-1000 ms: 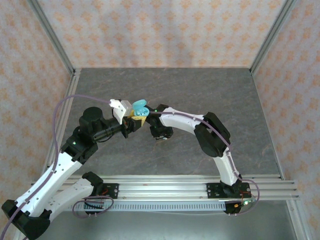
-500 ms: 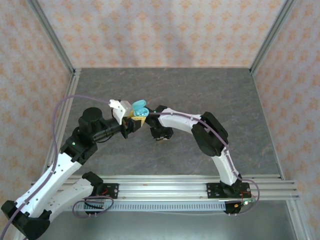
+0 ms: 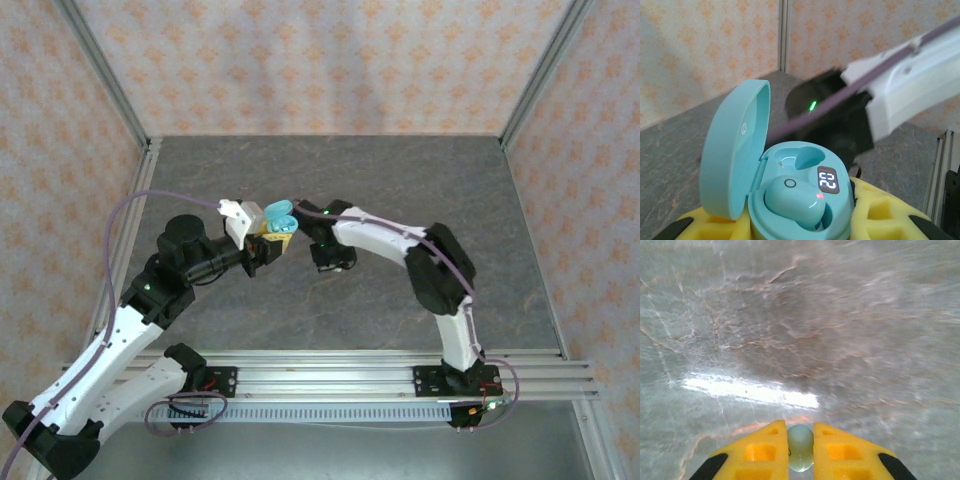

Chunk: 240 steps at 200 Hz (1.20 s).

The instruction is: Insert the wireless bluetooth earbuds into the charging case

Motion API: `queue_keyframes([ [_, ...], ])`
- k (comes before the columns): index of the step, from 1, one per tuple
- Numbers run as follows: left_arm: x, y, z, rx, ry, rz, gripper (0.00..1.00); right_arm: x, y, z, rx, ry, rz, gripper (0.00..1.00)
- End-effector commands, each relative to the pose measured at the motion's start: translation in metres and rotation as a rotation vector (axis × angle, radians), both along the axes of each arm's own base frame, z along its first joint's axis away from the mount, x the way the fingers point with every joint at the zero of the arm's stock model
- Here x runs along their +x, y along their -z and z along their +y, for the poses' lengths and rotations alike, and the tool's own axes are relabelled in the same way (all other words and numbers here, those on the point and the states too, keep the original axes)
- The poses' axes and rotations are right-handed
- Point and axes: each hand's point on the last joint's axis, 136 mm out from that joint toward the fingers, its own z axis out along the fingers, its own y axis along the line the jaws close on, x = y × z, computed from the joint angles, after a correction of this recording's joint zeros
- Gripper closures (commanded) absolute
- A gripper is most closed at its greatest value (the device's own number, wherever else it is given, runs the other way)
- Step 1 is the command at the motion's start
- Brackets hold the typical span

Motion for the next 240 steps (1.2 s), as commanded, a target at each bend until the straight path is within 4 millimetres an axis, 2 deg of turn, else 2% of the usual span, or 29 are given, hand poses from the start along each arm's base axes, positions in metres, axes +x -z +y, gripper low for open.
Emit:
queue_keyframes([
  [1, -0.005, -0.017, -0.006, -0.014, 0.042, -0.036, 1.0, 0.004, -0.054, -0.015, 0.142, 0.076, -0.056, 0.86],
  [33, -0.005, -0.023, -0.012, -0.028, 0.073, -0.031, 1.0, 0.01, -0.112, -0.043, 0.224, 0.138, -0.152, 0.9],
  [55, -0.005, -0.03, -0.016, -0.047, 0.094, -0.035, 1.0, 0.007, -0.156, -0.05, 0.307, 0.123, -0.23, 0.9],
  [96, -0.001, -0.038, -0.03, -0.071, 0.152, -0.011, 1.0, -0.012, -0.238, -0.058, 0.508, 0.071, -0.406, 0.87],
  [118, 0.0, -0.041, -0.041, -0.075, 0.189, -0.001, 1.0, -0.025, -0.273, -0.062, 0.59, 0.033, -0.475, 0.87],
  [145, -0.003, -0.049, -0.055, -0.083, 0.232, -0.016, 1.0, -0.046, -0.314, -0.057, 0.727, -0.046, -0.524, 0.87],
  [175, -0.007, -0.054, -0.071, -0.093, 0.283, -0.02, 1.0, -0.069, -0.346, -0.046, 0.893, -0.156, -0.558, 0.88],
  [205, -0.009, -0.059, -0.082, -0.108, 0.318, -0.016, 1.0, -0.084, -0.36, -0.027, 1.053, -0.239, -0.527, 0.89],
  [240, -0.01, -0.064, -0.086, -0.133, 0.331, -0.021, 1.0, -0.091, -0.37, -0.011, 1.169, -0.288, -0.486, 0.9],
])
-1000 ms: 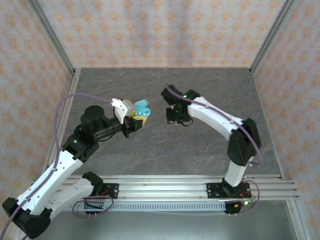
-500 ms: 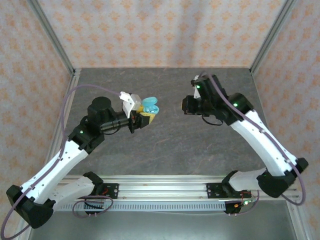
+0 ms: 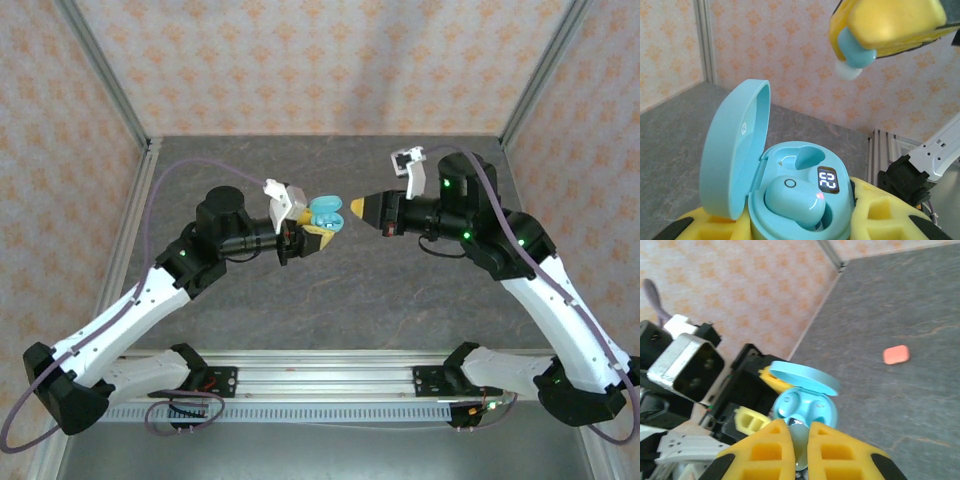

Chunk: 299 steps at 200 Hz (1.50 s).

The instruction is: Insert the wireless bluetooth earbuds into the charging case

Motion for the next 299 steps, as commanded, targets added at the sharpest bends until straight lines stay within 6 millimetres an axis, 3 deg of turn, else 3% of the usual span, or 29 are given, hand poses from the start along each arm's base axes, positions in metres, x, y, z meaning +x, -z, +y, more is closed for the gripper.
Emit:
queue_keyframes([
  [1, -0.007, -0.031, -0.004, -0.079, 0.035, -0.059, 1.0, -0.008, -0.021, 0.017, 0.121, -0.102, -0.023, 0.9],
  [45, -0.009, -0.036, -0.003, -0.088, 0.035, -0.066, 1.0, -0.008, -0.019, 0.028, 0.163, -0.152, 0.002, 0.9],
  [125, -0.011, -0.039, 0.0, -0.095, 0.029, -0.076, 1.0, 0.001, 0.023, 0.03, 0.04, -0.149, 0.042, 0.92],
  [191, -0.012, -0.04, 0.001, -0.098, 0.026, -0.079, 1.0, 0.003, 0.035, 0.021, -0.043, -0.118, 0.028, 0.93],
  [299, -0.013, -0.041, 0.001, -0.097, 0.026, -0.086, 1.0, 0.007, 0.039, 0.019, -0.082, -0.104, 0.037, 0.93],
])
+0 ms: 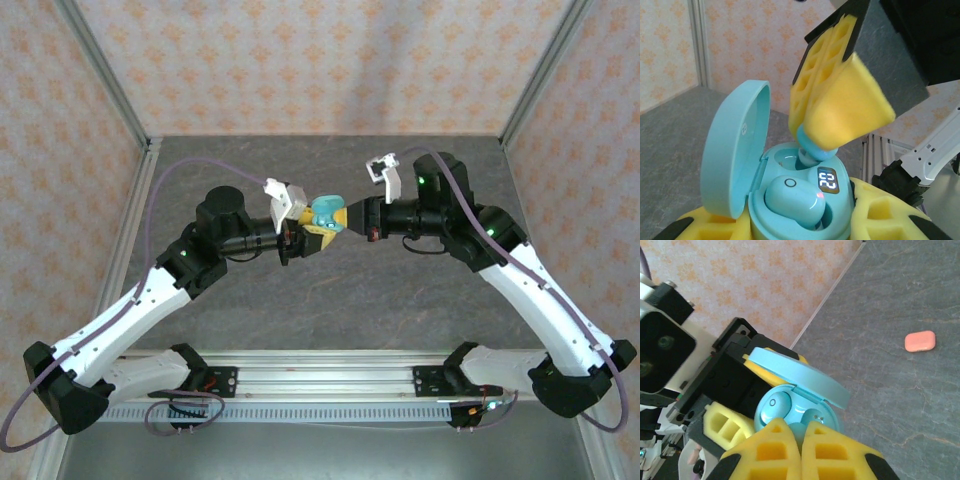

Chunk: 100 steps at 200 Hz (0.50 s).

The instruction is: Insert the wireless bluetooth earbuds into the charging case

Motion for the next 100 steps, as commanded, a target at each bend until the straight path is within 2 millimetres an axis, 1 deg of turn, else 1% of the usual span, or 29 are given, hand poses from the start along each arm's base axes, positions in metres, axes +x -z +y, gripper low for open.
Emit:
queue_keyframes([
  [1, -0.0099, -0.0363, 0.0037, -0.078, 0.012, -0.086, 1.0, 0.003, 0.006, -0.0048, -0.044, 0.018, 0.011, 0.93],
  [18, -0.0098, -0.0363, 0.0039, -0.076, 0.01, -0.087, 1.0, 0.0033, 0.0082, -0.0036, -0.047, 0.014, 0.019, 0.93],
  [40, -0.0101, -0.0359, 0.0044, -0.073, 0.01, -0.089, 1.0, 0.0022, 0.0051, -0.003, -0.038, 0.009, 0.017, 0.91],
  [81, -0.0102, -0.0348, 0.0048, -0.071, 0.008, -0.087, 1.0, 0.0051, 0.0066, -0.0051, -0.048, 0.03, 0.018, 0.74],
  [100, -0.0105, -0.0346, 0.005, -0.073, 0.007, -0.084, 1.0, 0.0058, 0.0063, -0.0055, -0.047, 0.036, 0.018, 0.68],
])
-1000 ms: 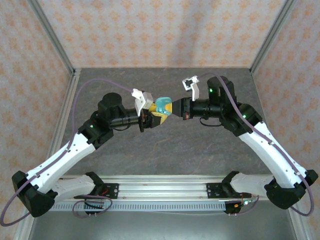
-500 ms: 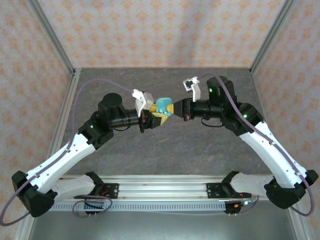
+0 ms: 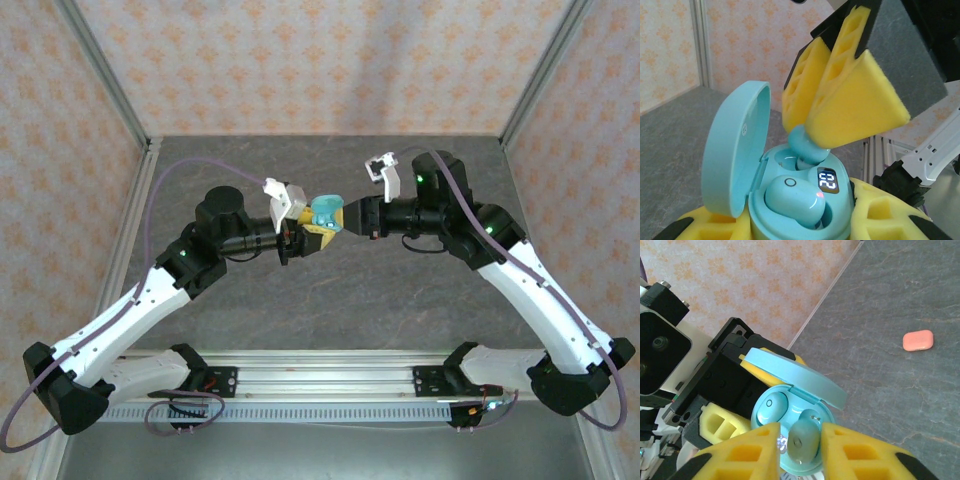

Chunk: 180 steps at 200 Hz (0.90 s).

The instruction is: Insert the wireless bluetooth earbuds into the charging case

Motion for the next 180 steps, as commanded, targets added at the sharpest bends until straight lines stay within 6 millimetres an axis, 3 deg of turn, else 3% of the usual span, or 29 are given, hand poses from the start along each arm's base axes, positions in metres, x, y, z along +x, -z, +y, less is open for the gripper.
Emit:
queue_keyframes([
  [1, -0.011, -0.034, 0.005, -0.071, 0.009, -0.084, 1.0, 0.004, 0.006, -0.006, -0.04, 0.035, 0.016, 0.68],
  [111, -0.01, -0.033, 0.006, -0.07, 0.0, -0.084, 1.0, 0.007, -0.013, -0.013, -0.002, 0.089, -0.022, 0.59],
  [147, -0.011, -0.037, 0.008, -0.08, -0.006, -0.095, 1.0, 0.013, -0.029, -0.022, 0.067, 0.18, -0.047, 0.47],
  [180, -0.011, -0.041, 0.011, -0.097, -0.025, -0.096, 1.0, 0.016, -0.036, -0.015, 0.235, 0.199, -0.01, 0.36],
])
